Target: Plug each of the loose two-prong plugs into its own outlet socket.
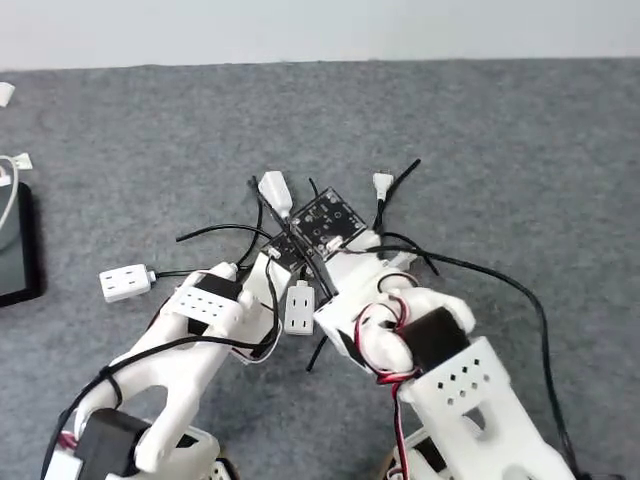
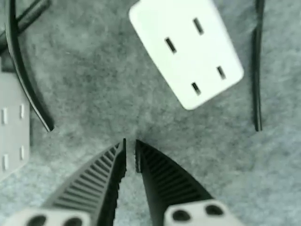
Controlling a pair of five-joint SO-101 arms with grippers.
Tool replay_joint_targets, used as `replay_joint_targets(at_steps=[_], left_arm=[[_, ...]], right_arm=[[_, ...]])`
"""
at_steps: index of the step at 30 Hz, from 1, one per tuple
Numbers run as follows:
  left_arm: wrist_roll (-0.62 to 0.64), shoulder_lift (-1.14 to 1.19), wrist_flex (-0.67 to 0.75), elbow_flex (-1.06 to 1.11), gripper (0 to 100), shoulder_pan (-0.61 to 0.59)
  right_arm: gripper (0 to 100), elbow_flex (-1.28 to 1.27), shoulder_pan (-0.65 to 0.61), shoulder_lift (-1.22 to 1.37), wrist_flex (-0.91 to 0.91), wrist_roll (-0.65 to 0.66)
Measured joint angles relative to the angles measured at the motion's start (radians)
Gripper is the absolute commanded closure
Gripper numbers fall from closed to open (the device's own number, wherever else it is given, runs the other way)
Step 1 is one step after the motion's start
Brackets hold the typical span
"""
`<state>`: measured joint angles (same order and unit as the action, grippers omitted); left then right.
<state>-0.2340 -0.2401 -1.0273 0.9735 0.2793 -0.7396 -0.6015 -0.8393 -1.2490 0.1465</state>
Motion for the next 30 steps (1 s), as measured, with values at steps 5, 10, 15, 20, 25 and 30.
replay_joint_targets(at_steps=[5,10,15,20,25,30], left_arm=[[-0.017,0.0,-0.005,0.0,99,0.005],[-0.068,-0.089,-0.008,0.058,99,0.04],[-0.078,-0.308,-0.002,0.215,99,0.109],[-0.051,-0.427,0.018,0.269,99,0.12],[0.107,-0.446,0.098,0.269,99,0.008],[0.206,-0.446,0.183,0.269,99,-0.233]], right_arm=[[99.0,-0.054,-0.003,0.0,0.066,0.0],[99.0,-0.055,-0.003,0.0,0.075,-0.003],[99.0,-0.055,-0.011,0.0,0.078,-0.003],[99.0,-0.055,-0.009,0.0,0.103,-0.029],[99.0,-0.055,-0.009,0.003,0.147,-0.081],[99.0,-0.055,-0.009,0.091,0.196,-0.157]])
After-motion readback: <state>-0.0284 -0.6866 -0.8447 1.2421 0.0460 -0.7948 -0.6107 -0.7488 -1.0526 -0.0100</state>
